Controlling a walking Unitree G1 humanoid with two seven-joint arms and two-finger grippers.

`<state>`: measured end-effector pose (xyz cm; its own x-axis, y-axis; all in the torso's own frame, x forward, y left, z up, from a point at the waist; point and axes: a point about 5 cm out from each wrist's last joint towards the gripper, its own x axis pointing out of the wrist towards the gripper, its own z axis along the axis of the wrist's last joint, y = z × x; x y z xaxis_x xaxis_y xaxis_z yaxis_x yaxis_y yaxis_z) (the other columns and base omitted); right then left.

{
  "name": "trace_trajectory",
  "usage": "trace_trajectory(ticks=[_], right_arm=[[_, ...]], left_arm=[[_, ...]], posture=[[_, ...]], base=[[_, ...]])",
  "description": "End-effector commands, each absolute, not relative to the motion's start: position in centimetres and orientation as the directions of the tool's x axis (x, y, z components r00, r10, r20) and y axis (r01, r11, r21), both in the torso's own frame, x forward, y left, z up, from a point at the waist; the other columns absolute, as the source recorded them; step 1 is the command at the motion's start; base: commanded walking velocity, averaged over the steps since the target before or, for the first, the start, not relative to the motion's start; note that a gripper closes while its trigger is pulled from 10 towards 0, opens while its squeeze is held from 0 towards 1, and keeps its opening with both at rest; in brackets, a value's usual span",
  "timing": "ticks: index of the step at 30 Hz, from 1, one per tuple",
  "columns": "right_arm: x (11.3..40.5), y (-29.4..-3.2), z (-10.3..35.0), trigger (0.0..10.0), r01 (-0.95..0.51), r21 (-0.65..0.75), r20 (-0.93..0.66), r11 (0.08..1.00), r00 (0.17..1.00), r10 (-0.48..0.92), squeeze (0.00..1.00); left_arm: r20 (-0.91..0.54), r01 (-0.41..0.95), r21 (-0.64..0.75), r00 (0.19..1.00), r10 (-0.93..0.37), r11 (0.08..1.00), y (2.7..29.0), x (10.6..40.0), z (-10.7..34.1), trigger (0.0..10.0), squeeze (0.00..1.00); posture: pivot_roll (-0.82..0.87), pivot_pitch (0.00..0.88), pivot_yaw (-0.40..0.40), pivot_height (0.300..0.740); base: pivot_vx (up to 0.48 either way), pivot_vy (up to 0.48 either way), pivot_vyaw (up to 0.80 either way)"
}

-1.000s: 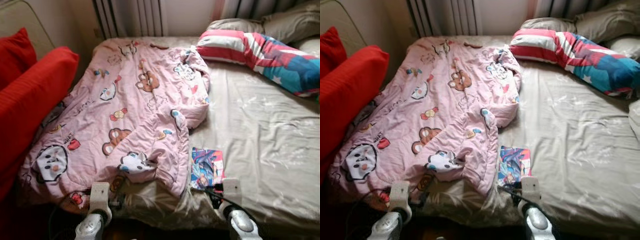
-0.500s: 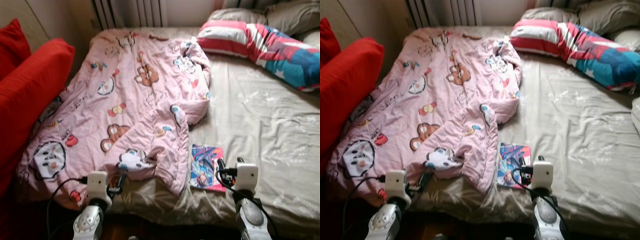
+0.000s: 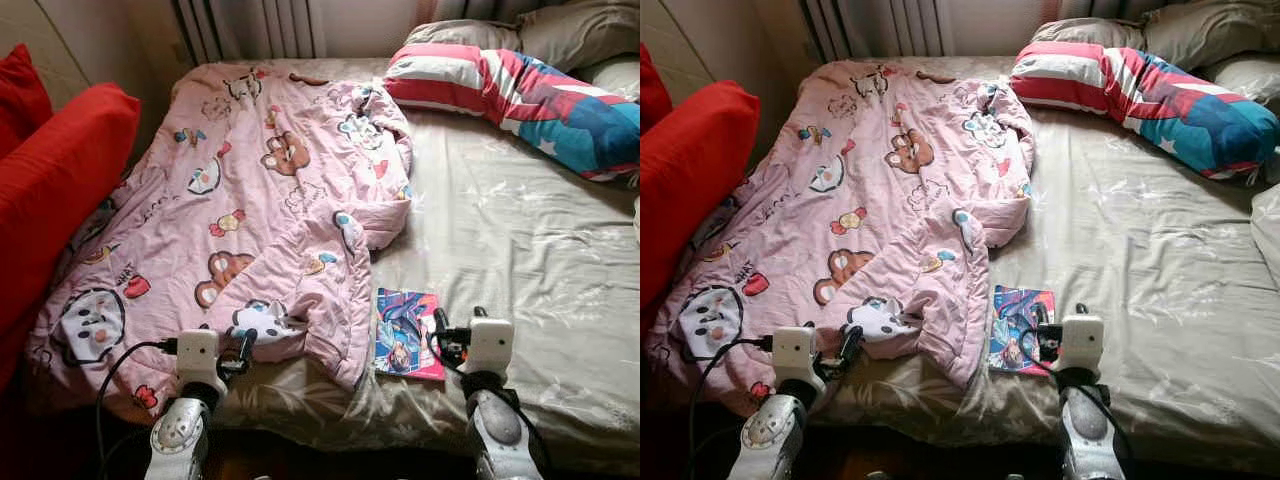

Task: Clean up the room

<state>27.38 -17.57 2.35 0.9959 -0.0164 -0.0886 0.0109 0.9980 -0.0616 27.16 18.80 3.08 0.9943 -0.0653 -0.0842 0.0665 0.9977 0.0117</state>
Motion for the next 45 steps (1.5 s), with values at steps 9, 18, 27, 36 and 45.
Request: trace_trajectory(ticks=[9,18,27,36,45], right_arm=[[27.6,-18.2,3.1,10.0,0.079,-0.002,-0.059,0.997,0.995,-0.079,0.0],[28.1,-18.2,3.0,10.0,0.128,0.022,-0.095,0.992,0.988,-0.125,0.0],[28.1,-18.1,3.0,10.0,0.123,0.032,-0.087,0.992,0.989,-0.12,0.0],[28.4,-17.2,2.8,10.0,0.083,0.072,-0.112,0.994,0.991,-0.075,0.0],[28.4,-16.9,2.6,10.0,0.041,0.068,-0.12,0.997,0.992,-0.033,0.0]], left_arm=[[-0.093,0.063,0.002,0.994,-0.063,0.998,18.9,26.9,3.1,10.0,0.0],[-0.09,0.05,-0.001,0.995,-0.05,0.999,19.4,26.8,3.3,10.0,0.0],[-0.089,0.049,-0.002,0.995,-0.049,0.999,19.5,26.9,3.5,10.0,0.0],[-0.094,0.077,-0.003,0.993,-0.077,0.997,19.1,27.2,3.8,10.0,0.0],[-0.093,0.075,-0.008,0.993,-0.075,0.997,19.0,27.2,3.9,10.0,0.0]], posture=[[-0.1,0.149,0.081,0.657],[-0.09,0.179,0.083,0.643],[-0.08,0.189,0.084,0.628],[-0.08,0.199,0.085,0.628],[-0.07,0.207,0.082,0.628]], base=[[0.0,0.0,0.0],[0.0,0.0,0.0],[0.0,0.0,0.0],[0.0,0.0,0.0],[0.0,0.0,0.0]])
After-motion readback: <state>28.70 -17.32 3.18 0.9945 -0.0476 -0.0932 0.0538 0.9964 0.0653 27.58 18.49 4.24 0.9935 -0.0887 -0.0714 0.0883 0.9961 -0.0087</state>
